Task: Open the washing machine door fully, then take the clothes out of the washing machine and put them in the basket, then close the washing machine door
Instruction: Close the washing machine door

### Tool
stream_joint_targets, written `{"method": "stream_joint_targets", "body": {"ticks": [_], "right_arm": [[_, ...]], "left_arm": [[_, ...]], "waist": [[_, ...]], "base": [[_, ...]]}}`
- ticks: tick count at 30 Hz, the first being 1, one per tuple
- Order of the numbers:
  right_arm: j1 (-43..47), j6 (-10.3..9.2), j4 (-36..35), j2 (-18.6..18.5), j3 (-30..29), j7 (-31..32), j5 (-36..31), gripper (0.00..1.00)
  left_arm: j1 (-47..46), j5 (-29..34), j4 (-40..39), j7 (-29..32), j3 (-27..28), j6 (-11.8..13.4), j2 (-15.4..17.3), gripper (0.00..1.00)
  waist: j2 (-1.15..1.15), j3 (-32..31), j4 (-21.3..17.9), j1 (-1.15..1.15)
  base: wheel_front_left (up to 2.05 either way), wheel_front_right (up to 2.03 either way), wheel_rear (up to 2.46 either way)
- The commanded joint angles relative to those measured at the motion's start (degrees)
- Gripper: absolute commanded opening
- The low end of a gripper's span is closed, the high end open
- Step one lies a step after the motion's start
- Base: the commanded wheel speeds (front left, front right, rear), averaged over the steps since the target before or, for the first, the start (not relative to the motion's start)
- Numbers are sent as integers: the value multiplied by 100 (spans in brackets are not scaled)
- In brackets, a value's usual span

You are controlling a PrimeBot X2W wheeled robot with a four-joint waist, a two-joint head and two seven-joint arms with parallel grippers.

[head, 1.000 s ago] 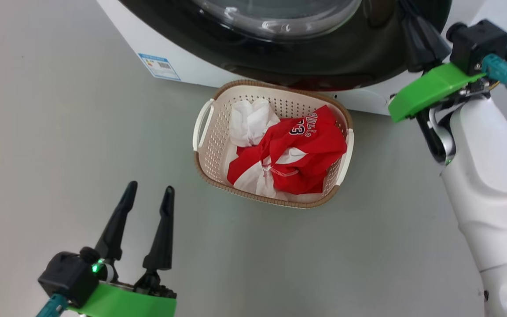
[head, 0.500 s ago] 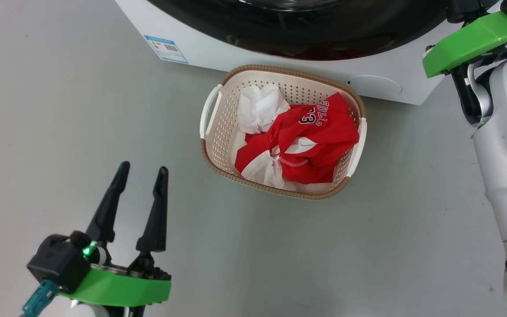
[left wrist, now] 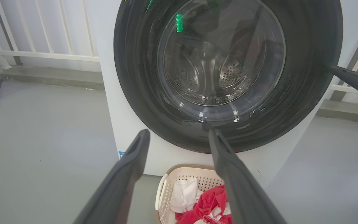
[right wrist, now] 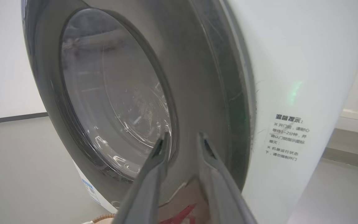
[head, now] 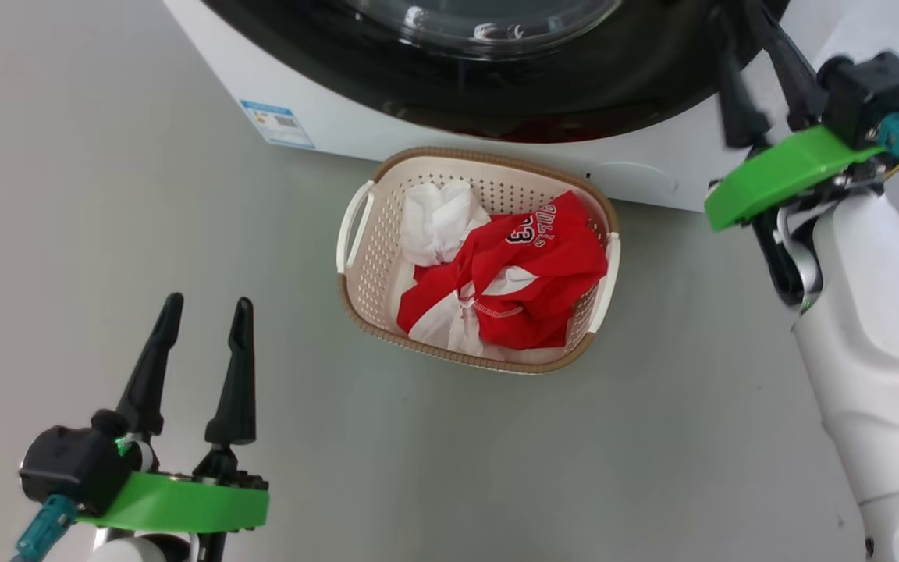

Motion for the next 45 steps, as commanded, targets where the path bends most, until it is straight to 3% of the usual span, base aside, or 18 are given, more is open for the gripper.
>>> {"method": "stream_joint_targets", "body": {"ticks": [1,27,35,45], "right_arm": [[258,-6,-273,143,112,-29,47,100],[3424,-6,-2480,266,-576,-29,114,100],[4117,-6,-2702,186,-448,-29,115,100],[4765,-6,-3239,-33,-430,-29,108,100]], "left_arm": [[-7,-38,-72,-69,280,4,102,100],[723,50,102,-69,636,46,298,100],[1015,122,171,-69,721,101,430,100],[1316,147,245,-69,746,76,554,100]], "waist": [[0,-228,-207,0],[0,-1874,-1796,0],[0,-2245,-2082,0],[0,-2523,-2118,0]], "base": [[0,0,0],[0,0,0],[0,0,0],[0,0,0]]}}
